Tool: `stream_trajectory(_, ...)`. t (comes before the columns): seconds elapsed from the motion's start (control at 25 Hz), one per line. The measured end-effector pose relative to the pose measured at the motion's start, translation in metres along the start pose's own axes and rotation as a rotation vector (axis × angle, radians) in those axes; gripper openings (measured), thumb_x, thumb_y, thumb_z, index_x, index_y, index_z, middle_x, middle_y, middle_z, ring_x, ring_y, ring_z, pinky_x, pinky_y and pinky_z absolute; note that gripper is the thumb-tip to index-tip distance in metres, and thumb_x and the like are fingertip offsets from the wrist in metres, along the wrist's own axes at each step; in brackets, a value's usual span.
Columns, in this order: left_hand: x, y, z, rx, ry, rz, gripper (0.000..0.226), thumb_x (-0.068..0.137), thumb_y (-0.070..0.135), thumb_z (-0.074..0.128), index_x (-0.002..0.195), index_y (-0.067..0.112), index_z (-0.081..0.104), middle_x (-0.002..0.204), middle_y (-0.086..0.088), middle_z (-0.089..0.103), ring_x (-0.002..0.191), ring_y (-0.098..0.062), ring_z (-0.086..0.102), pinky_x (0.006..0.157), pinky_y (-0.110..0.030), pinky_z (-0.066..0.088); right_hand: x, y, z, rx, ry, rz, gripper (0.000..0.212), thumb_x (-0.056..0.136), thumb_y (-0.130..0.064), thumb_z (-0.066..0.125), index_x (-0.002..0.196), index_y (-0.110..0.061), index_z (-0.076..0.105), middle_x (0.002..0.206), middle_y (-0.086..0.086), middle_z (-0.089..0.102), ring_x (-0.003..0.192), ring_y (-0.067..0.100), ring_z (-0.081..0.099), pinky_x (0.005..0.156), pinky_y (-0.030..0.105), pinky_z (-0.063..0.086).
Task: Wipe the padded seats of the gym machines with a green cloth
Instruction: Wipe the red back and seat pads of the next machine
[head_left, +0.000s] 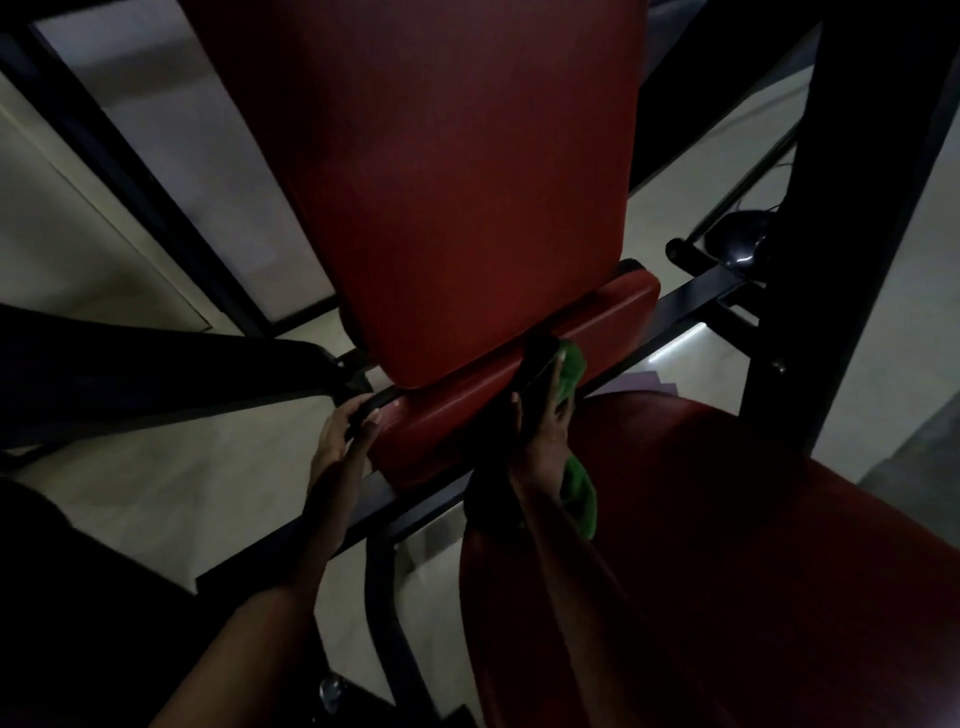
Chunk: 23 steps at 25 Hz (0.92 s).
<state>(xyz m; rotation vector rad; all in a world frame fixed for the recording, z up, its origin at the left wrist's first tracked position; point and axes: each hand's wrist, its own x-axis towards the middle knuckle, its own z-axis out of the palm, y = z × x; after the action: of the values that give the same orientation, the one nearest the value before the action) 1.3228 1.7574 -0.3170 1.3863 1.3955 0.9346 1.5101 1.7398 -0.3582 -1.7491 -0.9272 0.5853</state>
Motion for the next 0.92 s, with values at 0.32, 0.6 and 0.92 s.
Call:
stream_trajectory(0.32, 0.005, 0.002, 0.001, -0.083, -0.008, -0.031, 0.044, 0.094, 0.038, 0.048, 0.133, 0.019, 0.048, 0.138, -0.002, 0.048, 0.113, -0.003, 0.051, 0.087, -0.014, 0.041, -0.082, -0.024, 0.038, -0.032, -0.098, -0.137, 0.064, 0.09, -0.039, 0.034, 0.145, -0.043, 0.003, 0.15, 0.018, 0.024, 0.131, 0.034, 0.039, 0.098, 0.047, 0.045)
stream_trajectory(0.6, 0.006, -0.004, -0.002, -0.068, -0.016, -0.025, 0.065, 0.065, 0.072, 0.046, 0.121, 0.039, 0.05, 0.138, 0.003, 0.048, 0.127, -0.01, 0.045, 0.109, -0.035, 0.036, -0.005, -0.029, -0.017, -0.119, 0.087, -0.18, 0.062, 0.089, -0.032, 0.045, 0.146, -0.025, 0.024, 0.151, 0.017, 0.023, 0.133, 0.033, 0.031, 0.108, 0.041, 0.032)
stream_trajectory(0.92, 0.004, 0.001, 0.0, -0.098, 0.005, 0.015, 0.051, 0.069, 0.068, 0.045, 0.113, 0.044, 0.052, 0.137, 0.002, 0.049, 0.129, -0.011, 0.044, 0.112, -0.04, 0.034, -0.043, -0.027, 0.017, -0.258, 0.045, -0.268, 0.061, 0.089, -0.015, 0.033, 0.145, -0.036, 0.023, 0.149, 0.019, 0.024, 0.122, 0.037, 0.04, 0.097, 0.045, 0.041)
